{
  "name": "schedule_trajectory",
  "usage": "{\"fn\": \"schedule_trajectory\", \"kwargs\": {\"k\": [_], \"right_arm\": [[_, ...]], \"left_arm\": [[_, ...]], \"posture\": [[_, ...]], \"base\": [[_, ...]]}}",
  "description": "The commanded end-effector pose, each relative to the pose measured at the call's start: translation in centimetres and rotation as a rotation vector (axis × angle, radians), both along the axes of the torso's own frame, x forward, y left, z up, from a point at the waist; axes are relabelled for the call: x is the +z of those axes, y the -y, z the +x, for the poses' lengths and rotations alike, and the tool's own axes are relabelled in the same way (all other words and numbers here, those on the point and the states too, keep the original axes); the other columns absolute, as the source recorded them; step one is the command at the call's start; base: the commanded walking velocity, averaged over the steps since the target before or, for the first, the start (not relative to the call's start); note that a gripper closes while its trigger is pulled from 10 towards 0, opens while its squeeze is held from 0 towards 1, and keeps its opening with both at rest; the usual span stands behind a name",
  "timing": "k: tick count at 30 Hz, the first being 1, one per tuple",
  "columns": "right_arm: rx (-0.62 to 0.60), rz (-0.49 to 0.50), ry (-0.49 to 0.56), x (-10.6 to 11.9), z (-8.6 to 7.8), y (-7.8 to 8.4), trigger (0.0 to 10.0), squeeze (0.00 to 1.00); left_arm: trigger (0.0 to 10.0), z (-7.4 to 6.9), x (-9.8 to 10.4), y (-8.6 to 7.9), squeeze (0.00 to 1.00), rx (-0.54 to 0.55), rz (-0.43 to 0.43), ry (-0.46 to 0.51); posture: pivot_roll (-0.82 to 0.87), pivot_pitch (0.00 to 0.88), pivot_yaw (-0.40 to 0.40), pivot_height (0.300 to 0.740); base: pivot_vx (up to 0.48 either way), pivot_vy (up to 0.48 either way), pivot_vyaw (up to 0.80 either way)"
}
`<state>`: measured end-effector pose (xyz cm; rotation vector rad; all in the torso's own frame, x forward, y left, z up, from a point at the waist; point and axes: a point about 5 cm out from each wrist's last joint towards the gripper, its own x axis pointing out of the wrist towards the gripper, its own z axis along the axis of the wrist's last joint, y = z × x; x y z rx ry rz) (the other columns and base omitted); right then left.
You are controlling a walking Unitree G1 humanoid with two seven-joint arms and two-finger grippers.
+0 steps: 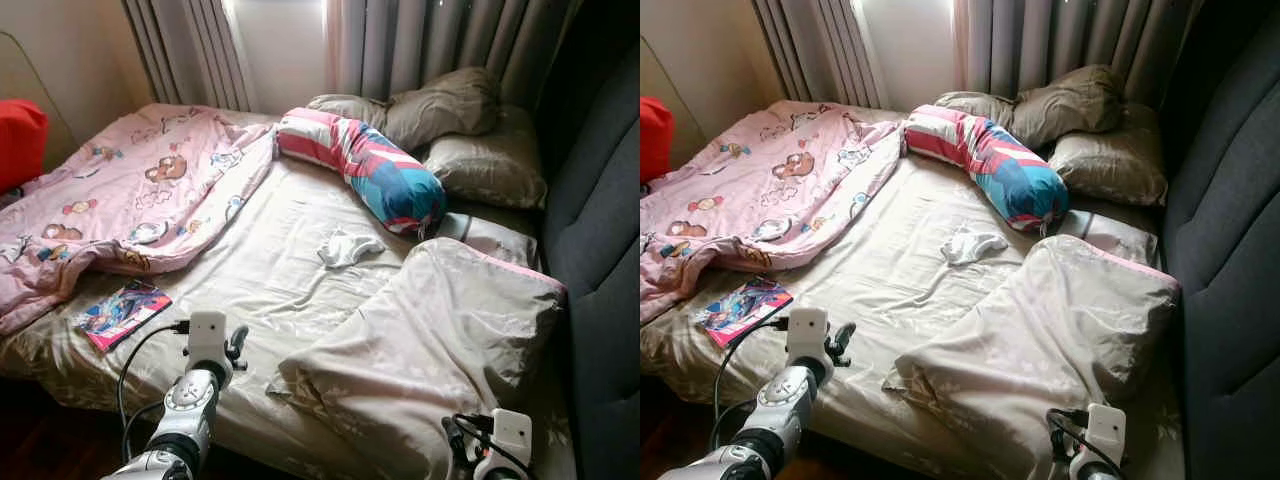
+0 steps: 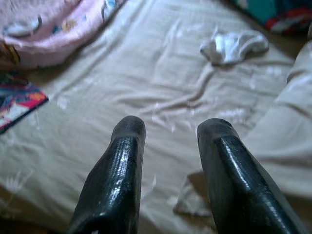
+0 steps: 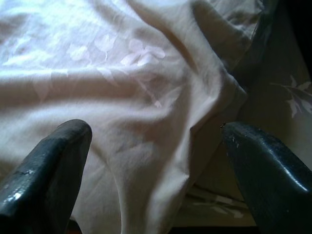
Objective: Clean up the room
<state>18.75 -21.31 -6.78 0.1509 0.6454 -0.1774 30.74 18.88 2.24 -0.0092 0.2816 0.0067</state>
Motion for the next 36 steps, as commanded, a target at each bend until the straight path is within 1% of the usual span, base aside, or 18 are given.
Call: {"fn": "schedule_trajectory", "kwargs": {"k": [1, 2, 5, 6, 7, 8, 9, 12, 15, 20, 22, 27, 32, 36], "right_arm": [[0.035, -0.012, -0.002, 0.0, -0.1, -0.1, 10.0, 0.00], [0.046, -0.020, -0.005, 0.0, -0.1, -0.1, 10.0, 0.00], [0.059, -0.014, -0.003, -0.1, -0.3, 0.0, 10.0, 0.00], [0.065, -0.016, 0.016, 0.1, 0.1, -0.3, 10.0, 0.00], [0.092, -0.029, 0.123, 2.0, 3.7, -1.7, 10.0, 0.00], [0.112, -0.037, 0.214, 3.9, 6.4, -3.0, 10.0, 0.00], [0.133, -0.036, 0.296, 5.7, 8.6, -3.9, 10.0, 0.00], [0.131, -0.021, 0.300, 5.6, 8.4, -3.7, 10.0, 0.00], [0.124, -0.012, 0.276, 5.2, 8.1, -3.3, 10.0, 0.00], [0.121, -0.007, 0.290, 5.5, 8.4, -3.4, 10.0, 0.00], [0.116, -0.012, 0.287, 5.5, 8.5, -3.5, 10.0, 0.00], [0.083, -0.022, 0.309, 5.9, 8.7, -3.3, 10.0, 0.00], [0.082, -0.037, 0.328, 5.9, 8.5, -3.4, 10.0, 0.00], [0.070, -0.040, 0.320, 5.6, 8.1, -3.4, 10.0, 0.00]], "left_arm": [[10.0, 0.2, 0.4, -0.1, 0.00, -0.003, -0.001, 0.029], [10.0, 0.2, 0.4, 0.0, 0.00, -0.004, 0.000, 0.031], [10.0, 0.3, 0.7, 0.4, 0.00, -0.006, -0.004, 0.061], [10.0, 0.3, 0.7, 0.5, 0.00, -0.007, -0.005, 0.065], [10.0, 0.3, 0.7, 0.7, 0.00, -0.009, -0.006, 0.070], [10.0, 0.2, 0.7, 0.9, 0.00, -0.012, -0.009, 0.076], [10.0, -0.1, 0.4, 1.4, 0.00, -0.022, -0.014, 0.080], [10.0, -0.4, 0.1, 1.8, 0.00, -0.032, -0.014, 0.076], [10.0, -0.6, -0.1, 2.2, 0.00, -0.048, -0.006, 0.074], [10.0, -0.7, 0.1, 2.4, 0.00, -0.055, 0.000, 0.092], [10.0, -0.7, 0.2, 2.2, 0.00, -0.054, 0.005, 0.102], [10.0, -0.8, 0.6, 1.1, 0.00, -0.045, 0.030, 0.133], [10.0, -1.3, 0.6, 0.1, 0.00, -0.021, 0.029, 0.151], [10.0, -1.5, 0.4, 0.1, 0.00, -0.023, 0.029, 0.142]], "posture": [[-0.05, 0.009, 0.005, 0.740], [-0.04, 0.011, 0.000, 0.740], [-0.04, 0.026, -0.011, 0.720], [-0.05, 0.028, -0.012, 0.715], [-0.05, 0.029, -0.013, 0.710], [-0.05, 0.033, -0.015, 0.705], [-0.05, 0.043, -0.019, 0.701], [-0.05, 0.049, -0.022, 0.701], [-0.04, 0.066, -0.029, 0.701], [-0.03, 0.078, -0.035, 0.701], [-0.03, 0.083, -0.035, 0.701], [-0.03, 0.092, -0.024, 0.701], [-0.03, 0.109, -0.015, 0.672], [-0.04, 0.122, -0.010, 0.654]], "base": [[0.000, 0.000, 0.00], [0.000, 0.000, 0.00], [0.000, 0.000, 0.00], [0.000, 0.000, 0.00], [0.000, 0.000, 0.00], [0.000, 0.000, 0.00], [0.000, 0.000, 0.00], [0.000, 0.000, 0.00], [0.000, 0.000, 0.00], [0.000, 0.000, 0.00], [0.000, 0.000, 0.00], [0.000, 0.000, 0.00], [0.000, 0.000, 0.00], [0.000, 0.000, 0.00]]}}
